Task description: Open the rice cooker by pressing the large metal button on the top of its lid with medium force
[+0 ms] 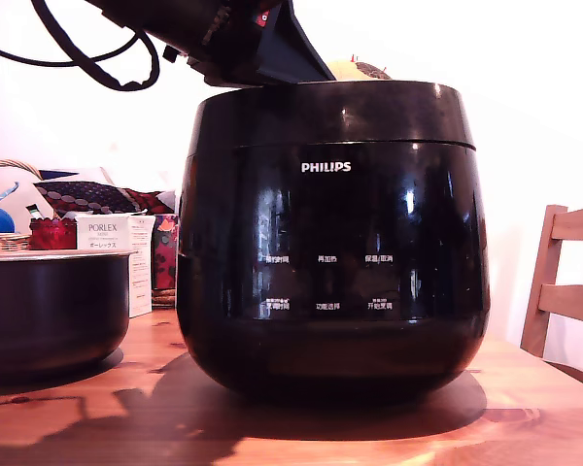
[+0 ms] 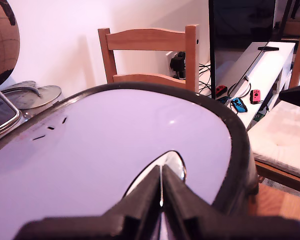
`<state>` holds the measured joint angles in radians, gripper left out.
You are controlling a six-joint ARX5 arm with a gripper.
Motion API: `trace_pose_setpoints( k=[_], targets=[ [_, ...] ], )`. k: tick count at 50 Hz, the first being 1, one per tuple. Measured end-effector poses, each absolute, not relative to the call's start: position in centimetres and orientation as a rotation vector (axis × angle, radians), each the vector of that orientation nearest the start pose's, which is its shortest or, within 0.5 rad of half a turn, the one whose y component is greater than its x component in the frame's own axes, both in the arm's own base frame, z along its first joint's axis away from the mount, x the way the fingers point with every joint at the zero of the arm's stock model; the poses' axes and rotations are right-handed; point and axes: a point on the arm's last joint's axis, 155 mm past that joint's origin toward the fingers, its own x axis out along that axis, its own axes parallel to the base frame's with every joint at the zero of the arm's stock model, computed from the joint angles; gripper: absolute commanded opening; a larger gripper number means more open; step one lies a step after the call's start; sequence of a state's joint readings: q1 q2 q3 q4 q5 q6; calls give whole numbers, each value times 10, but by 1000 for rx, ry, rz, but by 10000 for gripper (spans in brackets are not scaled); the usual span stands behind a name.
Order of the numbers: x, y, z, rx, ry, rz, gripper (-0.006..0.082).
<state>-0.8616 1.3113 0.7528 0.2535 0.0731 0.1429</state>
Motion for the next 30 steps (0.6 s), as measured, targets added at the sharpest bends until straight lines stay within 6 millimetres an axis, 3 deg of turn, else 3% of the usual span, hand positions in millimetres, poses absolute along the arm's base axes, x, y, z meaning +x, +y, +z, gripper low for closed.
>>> trace_pose_setpoints(
  k=[30],
  targets=[
    [270,-333,196,332,254,-949,-21]
  ],
)
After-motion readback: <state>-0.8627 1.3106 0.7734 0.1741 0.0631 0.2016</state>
